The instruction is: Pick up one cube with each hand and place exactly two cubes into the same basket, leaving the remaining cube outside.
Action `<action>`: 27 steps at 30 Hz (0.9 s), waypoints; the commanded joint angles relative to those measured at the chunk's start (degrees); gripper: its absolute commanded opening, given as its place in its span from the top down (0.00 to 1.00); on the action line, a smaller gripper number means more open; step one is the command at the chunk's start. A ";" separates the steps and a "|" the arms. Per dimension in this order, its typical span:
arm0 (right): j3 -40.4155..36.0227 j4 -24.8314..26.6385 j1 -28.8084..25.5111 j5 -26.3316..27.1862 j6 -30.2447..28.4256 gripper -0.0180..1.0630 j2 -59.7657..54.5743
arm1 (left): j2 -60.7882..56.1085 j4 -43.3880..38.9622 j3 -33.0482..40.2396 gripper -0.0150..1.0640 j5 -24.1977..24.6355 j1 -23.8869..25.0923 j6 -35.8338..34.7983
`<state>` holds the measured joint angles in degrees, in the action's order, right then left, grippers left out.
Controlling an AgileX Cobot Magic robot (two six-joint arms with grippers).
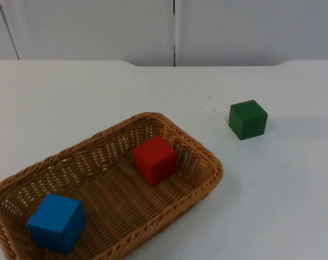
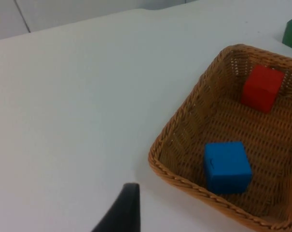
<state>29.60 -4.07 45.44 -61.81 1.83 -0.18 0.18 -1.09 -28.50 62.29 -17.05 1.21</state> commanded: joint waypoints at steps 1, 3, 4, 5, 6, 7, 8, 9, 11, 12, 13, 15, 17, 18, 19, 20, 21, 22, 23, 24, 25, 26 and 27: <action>-0.15 0.17 -0.23 0.00 0.10 0.01 0.18 | -0.18 -0.23 0.23 0.01 -0.70 2.15 -0.06; -0.15 0.17 -0.23 0.00 0.10 0.01 0.18 | -0.18 -0.23 0.23 0.01 -0.70 5.22 -0.06; -0.15 0.17 -0.23 0.00 0.10 0.01 0.18 | -0.18 -0.23 0.23 0.01 -0.70 5.22 -0.06; -0.15 0.17 -0.23 0.00 0.10 0.01 0.18 | -0.18 -0.23 0.23 0.01 -0.70 6.68 -0.06; -0.15 0.17 -0.23 0.00 0.10 0.01 0.18 | -0.18 -0.23 0.23 0.01 -0.70 7.88 -0.06; -0.15 0.17 -0.23 0.00 0.10 0.01 0.18 | -0.18 -0.23 0.23 0.01 -0.70 9.20 -0.06; -0.15 0.17 -0.23 0.00 0.10 0.01 0.18 | -0.18 -0.23 0.23 0.01 -0.70 10.35 -0.06; -0.15 0.17 -0.23 0.00 0.10 0.01 0.18 | -0.18 -0.23 0.23 0.01 -0.70 10.35 -0.06; -0.15 0.17 -0.23 0.00 0.10 0.01 0.18 | -0.18 -0.23 0.23 0.01 -0.70 12.19 -0.06; -0.15 0.17 -0.23 0.00 0.10 0.01 0.18 | -0.18 -0.23 0.23 0.01 -0.70 13.06 -0.06; -0.15 0.17 -0.23 0.00 0.10 0.01 0.18 | -0.18 -0.23 0.23 0.01 -0.70 13.88 -0.06; -0.15 0.17 -0.23 0.00 0.10 0.01 0.18 | -0.18 -0.23 0.23 0.01 -0.70 14.54 -0.06; -0.15 0.17 -0.23 0.00 0.10 0.01 0.18 | -0.18 -0.23 0.23 0.01 -0.70 16.00 -0.06; -0.15 0.17 -0.23 0.00 0.10 0.01 0.18 | -0.18 -0.23 0.23 0.01 -0.70 16.60 -0.06; -0.15 0.17 -0.23 0.00 0.10 0.01 0.18 | -0.18 -0.23 0.23 0.01 -0.70 17.22 -0.06; -0.15 0.17 -0.23 0.00 0.10 0.01 0.18 | -0.18 -0.23 0.23 0.01 -0.70 17.22 -0.06; -0.15 0.17 -0.23 0.00 0.10 0.01 0.18 | -0.18 -0.28 0.23 0.01 -0.70 18.01 -0.06; -0.15 0.17 -0.23 0.00 0.10 0.01 0.18 | -0.18 -0.28 0.23 0.01 -0.70 18.49 -0.06; -0.15 0.17 -0.23 0.00 0.10 0.01 0.18 | -0.18 -0.39 0.23 0.01 -0.70 18.75 -0.06; -0.15 0.17 -0.23 0.00 0.10 0.01 0.18 | -0.18 -0.37 0.23 0.01 -0.70 18.84 -0.06; -0.15 0.17 -0.23 0.00 0.10 0.01 0.18 | -0.18 -0.37 0.23 0.01 -0.70 18.84 -0.06; -0.15 0.17 -0.23 0.00 0.10 0.01 0.18 | -0.18 -0.37 0.23 0.01 -0.70 18.84 -0.06; -0.15 0.17 -0.23 0.00 0.10 0.01 0.18 | -0.18 -0.37 0.23 0.01 -0.70 18.84 -0.06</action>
<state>29.60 -4.07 45.44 -61.81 1.83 -0.18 0.18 -1.20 -28.50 62.29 1.71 1.21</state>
